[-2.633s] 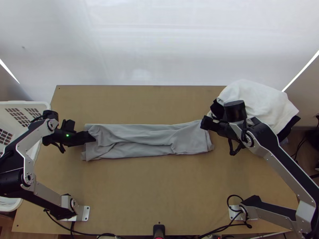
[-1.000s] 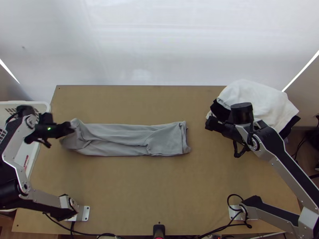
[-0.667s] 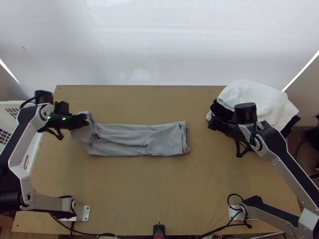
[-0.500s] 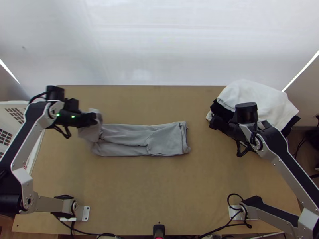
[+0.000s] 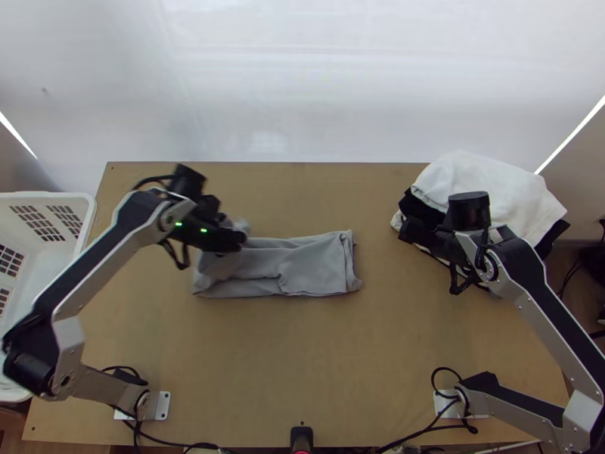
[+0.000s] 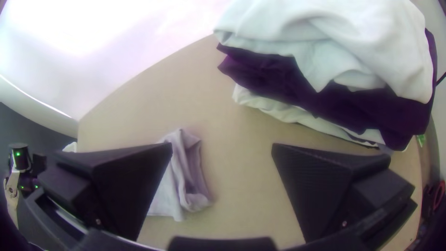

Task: Fold the t-shirt

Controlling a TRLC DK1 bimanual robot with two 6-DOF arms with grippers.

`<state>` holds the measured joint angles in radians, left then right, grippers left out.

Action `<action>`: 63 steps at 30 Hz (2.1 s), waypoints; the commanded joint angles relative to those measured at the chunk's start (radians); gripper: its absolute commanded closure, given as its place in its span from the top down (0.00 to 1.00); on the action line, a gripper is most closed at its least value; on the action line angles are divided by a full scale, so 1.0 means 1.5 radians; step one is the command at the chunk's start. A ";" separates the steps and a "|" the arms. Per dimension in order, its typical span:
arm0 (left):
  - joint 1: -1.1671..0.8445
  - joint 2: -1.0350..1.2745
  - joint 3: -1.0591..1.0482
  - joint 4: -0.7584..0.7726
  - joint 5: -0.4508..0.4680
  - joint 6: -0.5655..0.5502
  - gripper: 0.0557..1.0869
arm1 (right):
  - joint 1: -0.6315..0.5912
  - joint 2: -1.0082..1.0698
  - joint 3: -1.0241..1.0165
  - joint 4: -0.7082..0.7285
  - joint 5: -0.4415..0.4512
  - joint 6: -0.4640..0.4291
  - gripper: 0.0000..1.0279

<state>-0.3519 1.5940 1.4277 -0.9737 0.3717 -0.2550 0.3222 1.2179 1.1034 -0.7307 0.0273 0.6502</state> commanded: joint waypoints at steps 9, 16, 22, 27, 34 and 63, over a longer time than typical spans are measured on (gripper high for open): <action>-0.164 0.178 0.146 0.041 -0.020 -0.061 0.03 | -0.010 -0.002 -0.001 -0.001 0.000 0.004 0.96; -0.207 0.242 0.237 0.040 -0.020 -0.087 0.03 | -0.014 -0.003 -0.006 -0.001 0.000 0.009 0.96; -0.236 0.284 0.277 0.040 -0.020 -0.086 0.04 | -0.021 -0.002 -0.007 -0.001 0.000 0.010 0.96; -0.262 0.321 0.342 0.040 -0.014 -0.082 0.59 | -0.024 0.000 -0.014 -0.001 0.000 0.015 0.96; -0.287 0.353 0.494 0.056 0.021 -0.089 0.96 | -0.023 0.003 -0.029 0.005 0.000 0.013 0.96; -0.262 0.304 0.353 -0.074 -0.227 0.104 0.96 | 0.002 0.035 -0.055 0.053 -0.001 0.024 0.96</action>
<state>-0.6487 2.0392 1.9621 -1.0885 0.0509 -0.1066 0.3225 1.2743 1.0229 -0.6548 0.0269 0.6849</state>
